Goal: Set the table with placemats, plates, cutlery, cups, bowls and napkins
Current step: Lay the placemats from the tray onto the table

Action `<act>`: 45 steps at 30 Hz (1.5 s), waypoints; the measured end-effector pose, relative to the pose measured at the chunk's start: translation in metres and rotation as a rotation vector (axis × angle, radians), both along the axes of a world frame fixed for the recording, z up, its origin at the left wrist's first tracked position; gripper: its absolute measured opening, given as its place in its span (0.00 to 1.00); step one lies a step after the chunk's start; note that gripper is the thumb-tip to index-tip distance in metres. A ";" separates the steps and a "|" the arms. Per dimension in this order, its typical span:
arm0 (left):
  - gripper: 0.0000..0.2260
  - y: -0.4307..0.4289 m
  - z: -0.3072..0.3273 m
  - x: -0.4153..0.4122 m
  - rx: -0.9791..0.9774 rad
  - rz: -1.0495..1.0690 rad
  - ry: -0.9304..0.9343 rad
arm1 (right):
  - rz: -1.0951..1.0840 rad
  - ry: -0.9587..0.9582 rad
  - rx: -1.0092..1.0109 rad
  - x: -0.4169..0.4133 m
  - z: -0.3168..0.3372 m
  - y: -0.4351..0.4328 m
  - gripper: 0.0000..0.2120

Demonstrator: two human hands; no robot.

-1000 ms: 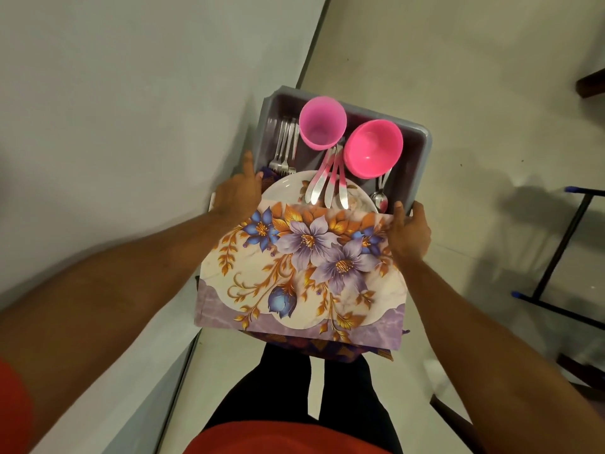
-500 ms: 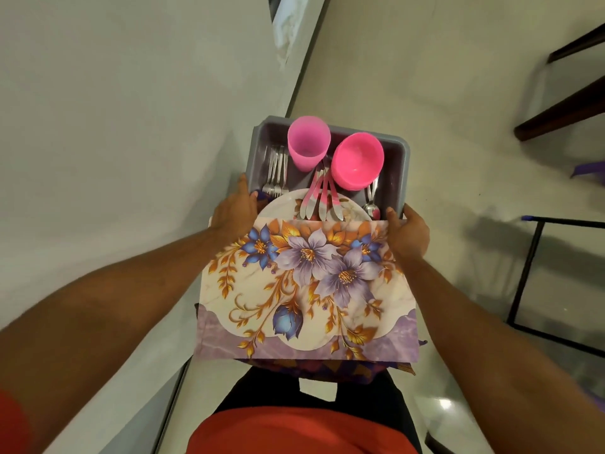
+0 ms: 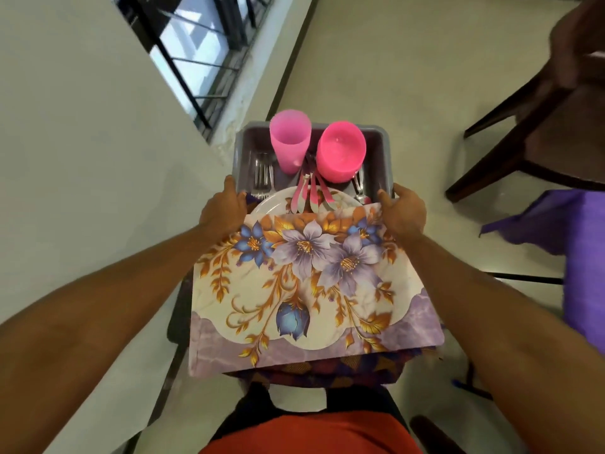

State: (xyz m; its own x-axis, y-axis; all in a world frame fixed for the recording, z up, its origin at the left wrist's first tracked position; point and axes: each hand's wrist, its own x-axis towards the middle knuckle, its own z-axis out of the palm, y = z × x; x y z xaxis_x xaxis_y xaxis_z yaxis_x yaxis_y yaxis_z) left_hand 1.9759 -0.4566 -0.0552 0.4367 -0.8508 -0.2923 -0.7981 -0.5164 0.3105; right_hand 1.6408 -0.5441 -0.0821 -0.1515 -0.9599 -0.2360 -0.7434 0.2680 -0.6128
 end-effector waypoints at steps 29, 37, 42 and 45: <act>0.18 -0.499 0.068 -0.376 -0.120 -0.344 0.301 | -0.279 0.249 -0.122 -0.387 0.114 -0.411 0.18; 0.24 -0.594 0.049 -0.544 -0.018 -0.460 0.383 | -0.419 0.326 -0.072 -0.555 0.103 -0.473 0.19; 0.25 -0.629 0.037 -0.646 0.047 -0.508 0.414 | -0.485 0.327 -0.023 -0.648 0.094 -0.496 0.19; 0.24 -0.647 0.025 -0.690 0.100 -0.524 0.419 | -0.526 0.331 0.000 -0.689 0.083 -0.505 0.20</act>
State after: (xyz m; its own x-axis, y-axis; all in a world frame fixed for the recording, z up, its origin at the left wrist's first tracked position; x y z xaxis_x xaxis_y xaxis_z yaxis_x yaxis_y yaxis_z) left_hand 1.2862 -1.1039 -0.0305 -0.1937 -0.8791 -0.4354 -0.7733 -0.1363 0.6193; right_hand 0.9515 -1.0491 0.0014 -0.6693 -0.7368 -0.0954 -0.6624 0.6499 -0.3727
